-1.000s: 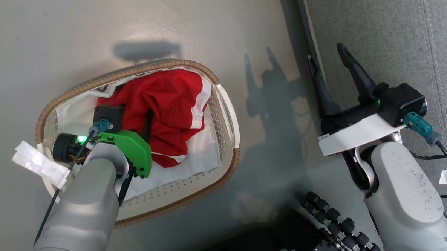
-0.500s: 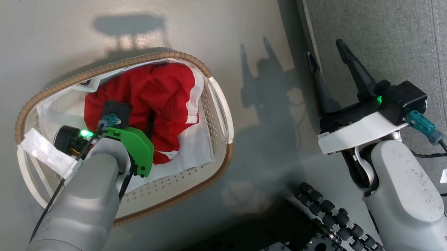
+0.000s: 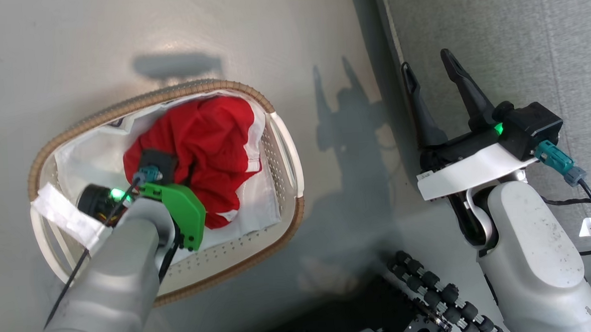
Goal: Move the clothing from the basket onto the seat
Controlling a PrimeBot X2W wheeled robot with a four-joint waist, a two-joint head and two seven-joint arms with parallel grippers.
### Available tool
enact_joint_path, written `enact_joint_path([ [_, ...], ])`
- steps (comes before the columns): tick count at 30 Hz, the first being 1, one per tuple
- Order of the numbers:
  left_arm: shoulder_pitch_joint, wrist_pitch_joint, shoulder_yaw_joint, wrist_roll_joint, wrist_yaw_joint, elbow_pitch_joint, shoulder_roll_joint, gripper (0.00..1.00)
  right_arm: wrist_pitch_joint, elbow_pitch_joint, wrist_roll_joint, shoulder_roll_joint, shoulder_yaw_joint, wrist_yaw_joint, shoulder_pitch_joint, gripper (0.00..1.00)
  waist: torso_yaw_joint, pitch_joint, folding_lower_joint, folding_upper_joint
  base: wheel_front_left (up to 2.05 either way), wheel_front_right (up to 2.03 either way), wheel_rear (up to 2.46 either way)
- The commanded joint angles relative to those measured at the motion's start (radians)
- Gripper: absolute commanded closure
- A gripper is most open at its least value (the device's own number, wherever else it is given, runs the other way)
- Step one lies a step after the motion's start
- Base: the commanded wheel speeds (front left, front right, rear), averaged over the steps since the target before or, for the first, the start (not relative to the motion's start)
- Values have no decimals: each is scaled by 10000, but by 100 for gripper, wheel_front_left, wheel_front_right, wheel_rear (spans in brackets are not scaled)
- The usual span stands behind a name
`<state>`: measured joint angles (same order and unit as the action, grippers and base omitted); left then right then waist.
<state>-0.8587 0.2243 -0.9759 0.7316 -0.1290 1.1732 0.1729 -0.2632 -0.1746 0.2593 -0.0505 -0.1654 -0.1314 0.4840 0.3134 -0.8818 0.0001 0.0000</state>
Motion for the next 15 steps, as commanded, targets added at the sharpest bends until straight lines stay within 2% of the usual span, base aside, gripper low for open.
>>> enact_joint_path([
  [1,261,104,-73,125,-32,-62,75,100,-21,-79,65,-19,-18,14,77,0,50,559,-1,0,0,0,0],
  [8,924,406,-235,429,-32,-531,114,100,-21,-387,-14,-20,13,14,-135,0,-104,1815,-1,0,0,0,0],
  [15,1687,411,541,-23,-32,-1714,139,100,-21,-690,-163,-26,132,14,-490,0,-652,3090,-1,0,0,0,0],
])
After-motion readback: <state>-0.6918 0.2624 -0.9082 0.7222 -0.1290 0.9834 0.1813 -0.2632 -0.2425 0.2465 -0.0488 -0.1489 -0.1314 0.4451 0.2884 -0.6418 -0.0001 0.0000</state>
